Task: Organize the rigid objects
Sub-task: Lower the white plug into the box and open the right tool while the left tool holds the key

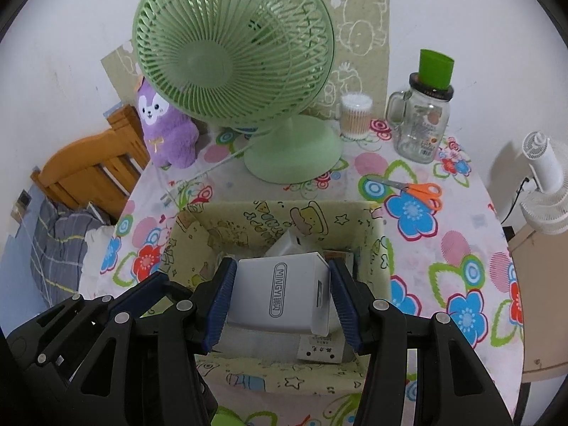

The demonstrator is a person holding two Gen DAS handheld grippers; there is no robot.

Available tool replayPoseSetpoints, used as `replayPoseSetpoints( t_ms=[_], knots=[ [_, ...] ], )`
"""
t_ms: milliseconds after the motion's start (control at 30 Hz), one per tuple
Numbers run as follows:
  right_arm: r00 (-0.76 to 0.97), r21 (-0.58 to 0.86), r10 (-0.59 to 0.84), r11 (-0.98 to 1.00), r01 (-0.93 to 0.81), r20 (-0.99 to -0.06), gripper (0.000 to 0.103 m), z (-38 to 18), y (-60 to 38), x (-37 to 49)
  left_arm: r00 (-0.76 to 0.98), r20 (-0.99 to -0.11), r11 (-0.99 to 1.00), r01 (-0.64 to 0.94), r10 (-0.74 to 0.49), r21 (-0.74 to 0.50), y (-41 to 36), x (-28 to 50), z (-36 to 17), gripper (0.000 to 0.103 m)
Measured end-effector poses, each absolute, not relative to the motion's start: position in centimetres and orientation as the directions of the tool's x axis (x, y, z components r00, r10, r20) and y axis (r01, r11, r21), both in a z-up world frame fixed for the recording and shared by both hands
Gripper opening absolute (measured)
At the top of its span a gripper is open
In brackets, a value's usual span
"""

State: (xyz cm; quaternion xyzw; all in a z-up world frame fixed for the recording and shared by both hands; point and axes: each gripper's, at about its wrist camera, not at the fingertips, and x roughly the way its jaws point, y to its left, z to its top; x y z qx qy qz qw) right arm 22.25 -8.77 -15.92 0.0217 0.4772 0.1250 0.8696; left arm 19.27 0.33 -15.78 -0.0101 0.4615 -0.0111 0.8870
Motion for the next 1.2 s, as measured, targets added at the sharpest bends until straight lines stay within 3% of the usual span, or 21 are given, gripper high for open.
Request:
replayPoseSetpoints(
  t_ms=[433, 567, 833, 967, 1200],
  knots=[
    [0.43, 0.207, 0.293, 0.949, -0.236, -0.854, 0.058, -18.3, -8.0, 23.6, 0.533, -0.846, 0.999, -0.026, -0.015, -0.034, 0.8, 19.9, -17.5, 0.033],
    [0.419, 0.218, 0.308, 0.944, -0.249, -0.854, 0.07, -18.5, -7.7, 23.9, 0.529, -0.848, 0.999, -0.041, -0.005, -0.032, 1.1, 19.8, -17.6, 0.033],
    [0.435, 0.187, 0.275, 0.954, -0.236, -0.857, 0.075, -18.0, -8.6, 23.7, 0.535, -0.844, 0.999, -0.025, -0.027, -0.048, 0.5, 19.7, -17.3, 0.033],
    [0.461, 0.162, 0.244, 0.964, -0.21, -0.854, 0.082, -17.5, -10.2, 23.3, 0.535, -0.844, 0.998, -0.013, -0.04, -0.056, 0.0, 20.1, -17.3, 0.033],
    [0.481, 0.145, 0.204, 0.977, -0.157, -0.853, 0.084, -17.0, -12.5, 22.9, 0.534, -0.844, 0.998, 0.019, -0.054, -0.052, -1.0, 20.7, -17.4, 0.033]
  ],
)
